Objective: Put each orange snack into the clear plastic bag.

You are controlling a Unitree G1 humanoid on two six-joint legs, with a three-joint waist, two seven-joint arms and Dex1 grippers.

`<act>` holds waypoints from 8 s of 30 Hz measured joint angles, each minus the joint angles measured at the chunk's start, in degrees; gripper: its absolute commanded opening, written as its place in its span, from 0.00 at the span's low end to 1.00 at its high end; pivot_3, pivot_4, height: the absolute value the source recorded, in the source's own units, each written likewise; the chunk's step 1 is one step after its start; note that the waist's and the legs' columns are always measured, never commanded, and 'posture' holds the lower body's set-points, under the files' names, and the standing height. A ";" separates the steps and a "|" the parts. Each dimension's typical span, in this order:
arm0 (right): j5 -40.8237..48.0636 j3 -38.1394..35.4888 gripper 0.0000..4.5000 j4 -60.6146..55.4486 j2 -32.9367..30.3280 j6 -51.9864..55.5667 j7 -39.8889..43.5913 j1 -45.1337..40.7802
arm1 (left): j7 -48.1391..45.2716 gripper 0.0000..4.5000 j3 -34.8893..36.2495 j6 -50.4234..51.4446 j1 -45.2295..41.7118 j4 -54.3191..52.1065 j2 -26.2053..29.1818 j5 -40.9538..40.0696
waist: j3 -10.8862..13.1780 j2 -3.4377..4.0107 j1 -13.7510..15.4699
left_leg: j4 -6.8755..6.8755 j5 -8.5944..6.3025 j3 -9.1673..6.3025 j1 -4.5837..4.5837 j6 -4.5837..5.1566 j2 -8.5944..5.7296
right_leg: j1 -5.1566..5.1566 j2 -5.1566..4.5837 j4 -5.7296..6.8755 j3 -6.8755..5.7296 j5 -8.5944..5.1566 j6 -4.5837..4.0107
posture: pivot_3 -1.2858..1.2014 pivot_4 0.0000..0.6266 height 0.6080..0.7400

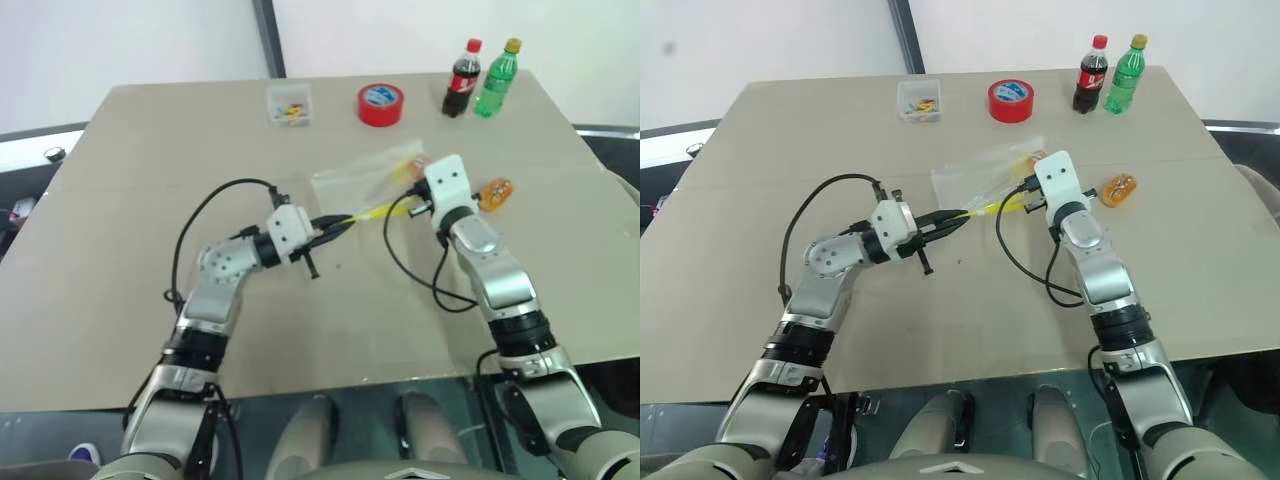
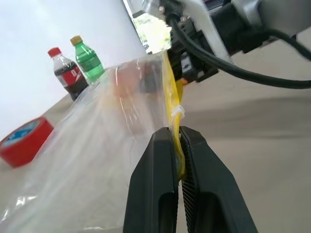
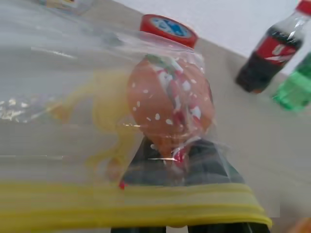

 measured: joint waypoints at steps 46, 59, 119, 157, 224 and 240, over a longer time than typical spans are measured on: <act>9.36 -22.50 1.00 -5.20 4.42 16.41 -5.59 -0.27 | 8.49 0.00 3.41 12.29 7.07 -9.07 -1.58 -6.74 | 0.00 0.00 0.35 | 0.04 0.00 -0.02 0.08 0.00 0.04 | 0.03 -0.05 0.20 0.05 0.00 0.00 | 0.52 0.24 0.97; 7.45 -26.77 0.76 28.55 4.34 -2.40 -20.47 -11.39 | 8.37 0.00 3.02 14.05 7.56 -11.29 -1.40 -6.67 | 0.01 0.01 0.21 | 0.01 0.00 0.13 0.05 0.01 0.04 | -0.01 -0.04 0.16 0.15 0.00 0.00 | 0.52 0.24 0.97; 29.02 1.82 0.28 -8.52 1.77 10.90 28.65 4.41 | -0.64 0.00 3.53 13.14 18.64 -21.96 4.96 -9.81 | 0.02 0.05 0.57 | 0.00 -0.14 -0.15 0.03 0.25 0.08 | 0.12 -0.05 -0.09 -0.09 0.00 0.00 | 0.52 0.24 0.97; -9.63 8.66 0.81 4.05 -15.51 -26.69 23.61 0.72 | 1.24 0.00 8.61 21.51 12.41 -18.12 3.54 -16.52 | 0.03 0.02 1.49 | 0.03 0.00 -0.09 0.04 0.00 0.08 | 0.19 -0.03 -0.21 -0.10 0.00 0.00 | 0.52 0.24 0.97; -14.73 16.24 0.15 -19.39 -14.03 -16.08 34.99 -2.07 | -0.44 0.00 2.03 4.10 4.67 -9.49 2.62 -5.19 | 0.06 0.02 0.94 | 0.11 0.04 -0.14 -0.08 0.03 0.23 | 0.29 0.18 -0.68 -0.12 0.45 0.11 | 0.52 0.24 0.97; -16.29 16.06 0.01 -18.99 -13.35 -17.00 34.86 -2.15 | -0.04 0.00 2.09 5.02 4.62 -9.52 2.59 -6.10 | 0.06 0.02 0.79 | 0.11 0.04 -0.14 -0.07 0.03 0.24 | 0.29 0.19 -0.66 -0.11 0.45 0.11 | 0.52 0.24 0.97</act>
